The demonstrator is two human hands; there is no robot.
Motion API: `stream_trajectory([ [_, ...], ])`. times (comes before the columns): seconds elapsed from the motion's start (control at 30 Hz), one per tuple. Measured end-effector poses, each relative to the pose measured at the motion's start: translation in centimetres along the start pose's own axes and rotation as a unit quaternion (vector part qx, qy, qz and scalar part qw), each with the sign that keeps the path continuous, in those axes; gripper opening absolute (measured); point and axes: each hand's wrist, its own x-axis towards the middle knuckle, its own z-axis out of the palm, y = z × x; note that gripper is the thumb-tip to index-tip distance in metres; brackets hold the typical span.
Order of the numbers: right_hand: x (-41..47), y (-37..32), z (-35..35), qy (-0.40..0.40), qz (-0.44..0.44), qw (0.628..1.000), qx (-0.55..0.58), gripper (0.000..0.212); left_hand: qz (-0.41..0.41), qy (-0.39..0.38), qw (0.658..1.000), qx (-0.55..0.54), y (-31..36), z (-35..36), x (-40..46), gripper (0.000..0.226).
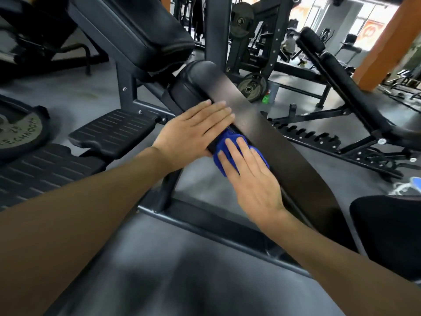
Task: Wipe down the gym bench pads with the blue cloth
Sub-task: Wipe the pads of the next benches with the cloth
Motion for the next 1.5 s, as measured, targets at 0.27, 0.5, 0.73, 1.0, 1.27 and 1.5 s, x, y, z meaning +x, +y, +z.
stream_trajectory([
  [0.27,-8.0,2.4,1.8,-0.005,-0.014,1.0,-0.012,0.054,-0.101,-0.028,0.994,-0.015,0.0,-0.6,-0.7,0.083],
  [0.5,3.2,-1.2,-0.7,0.067,-0.012,0.998,-0.006,0.059,-0.101,-0.015,0.994,-0.032,-0.4,-0.6,-0.5,0.064],
  [0.73,-5.4,2.8,1.1,-0.018,-0.073,0.997,-0.034,0.06,-0.122,0.007,0.991,-0.049,0.2,-0.5,-0.3,0.085],
  [1.0,6.3,-1.8,-1.4,0.083,-0.035,0.996,-0.014,0.062,-0.079,0.005,0.995,-0.063,-2.1,-1.0,-0.8,0.053],
  [1.27,0.5,0.6,-0.1,0.037,-0.022,0.999,0.025,0.064,-0.152,-0.084,0.985,0.016,-2.5,-2.7,-1.3,0.071],
  [1.5,14.2,-4.8,-5.3,0.102,0.003,0.991,0.092,0.061,-0.23,-0.138,0.955,0.123,-7.8,-5.1,-0.7,0.074],
])
